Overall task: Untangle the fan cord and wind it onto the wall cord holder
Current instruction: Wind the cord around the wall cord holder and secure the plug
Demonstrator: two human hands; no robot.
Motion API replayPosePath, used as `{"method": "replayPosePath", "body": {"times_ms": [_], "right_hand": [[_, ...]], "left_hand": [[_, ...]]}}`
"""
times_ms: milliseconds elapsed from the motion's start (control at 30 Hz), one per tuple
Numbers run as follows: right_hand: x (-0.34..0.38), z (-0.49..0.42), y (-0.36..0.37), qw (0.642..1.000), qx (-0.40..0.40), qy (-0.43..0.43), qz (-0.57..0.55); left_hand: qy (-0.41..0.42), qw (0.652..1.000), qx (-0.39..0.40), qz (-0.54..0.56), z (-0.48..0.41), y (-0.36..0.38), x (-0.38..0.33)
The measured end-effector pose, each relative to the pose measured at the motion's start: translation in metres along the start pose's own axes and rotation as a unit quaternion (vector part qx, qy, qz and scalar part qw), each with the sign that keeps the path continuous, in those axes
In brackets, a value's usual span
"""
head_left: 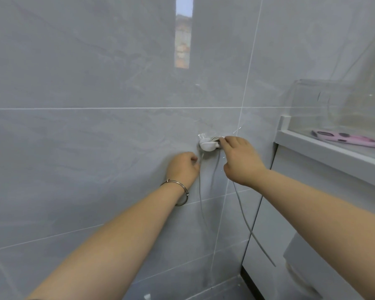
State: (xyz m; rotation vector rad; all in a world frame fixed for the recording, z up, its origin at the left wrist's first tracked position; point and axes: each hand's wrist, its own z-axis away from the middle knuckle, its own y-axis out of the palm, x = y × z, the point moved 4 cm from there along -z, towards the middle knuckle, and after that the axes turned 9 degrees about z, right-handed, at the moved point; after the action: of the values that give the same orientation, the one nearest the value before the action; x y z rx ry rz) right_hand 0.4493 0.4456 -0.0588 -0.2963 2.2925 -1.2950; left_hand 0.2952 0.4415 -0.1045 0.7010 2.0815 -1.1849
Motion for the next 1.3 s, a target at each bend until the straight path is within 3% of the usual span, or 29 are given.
{"method": "replayPosePath", "body": {"times_ms": [133, 300, 767, 900, 967, 1067, 1133, 1200, 1300], "right_hand": [[0.004, 0.002, 0.004, 0.999, 0.028, 0.014, 0.026], [0.006, -0.001, 0.006, 0.998, 0.055, 0.033, 0.011], [-0.01, -0.021, -0.004, 0.972, -0.001, 0.073, -0.221], [-0.017, -0.022, -0.001, 0.922, 0.005, 0.14, -0.361], [-0.026, -0.021, 0.003, 0.889, -0.017, 0.198, -0.413], [-0.045, -0.013, 0.01, 0.87, -0.064, 0.291, -0.394], [-0.058, -0.009, 0.023, 0.863, -0.029, 0.344, -0.369], [-0.063, -0.007, 0.04, 0.855, 0.074, 0.371, -0.354], [-0.058, 0.001, 0.057, 0.811, 0.214, 0.377, -0.393]], "left_hand": [[-0.014, 0.999, 0.009, 0.044, -0.008, 0.01, -0.011], [-0.006, 1.0, 0.025, 0.018, -0.009, 0.016, -0.021], [-0.029, 0.999, -0.002, -0.044, -0.01, 0.03, -0.024], [-0.078, 0.994, 0.017, 0.072, -0.014, 0.04, -0.016], [-0.124, 0.972, 0.038, 0.195, -0.014, 0.047, -0.011], [-0.161, 0.933, 0.094, 0.307, -0.007, 0.051, -0.015], [-0.172, 0.917, 0.134, 0.334, -0.003, 0.051, -0.022], [-0.201, 0.894, 0.157, 0.368, -0.003, 0.051, -0.027], [-0.233, 0.861, 0.181, 0.415, -0.001, 0.054, -0.033]]}}
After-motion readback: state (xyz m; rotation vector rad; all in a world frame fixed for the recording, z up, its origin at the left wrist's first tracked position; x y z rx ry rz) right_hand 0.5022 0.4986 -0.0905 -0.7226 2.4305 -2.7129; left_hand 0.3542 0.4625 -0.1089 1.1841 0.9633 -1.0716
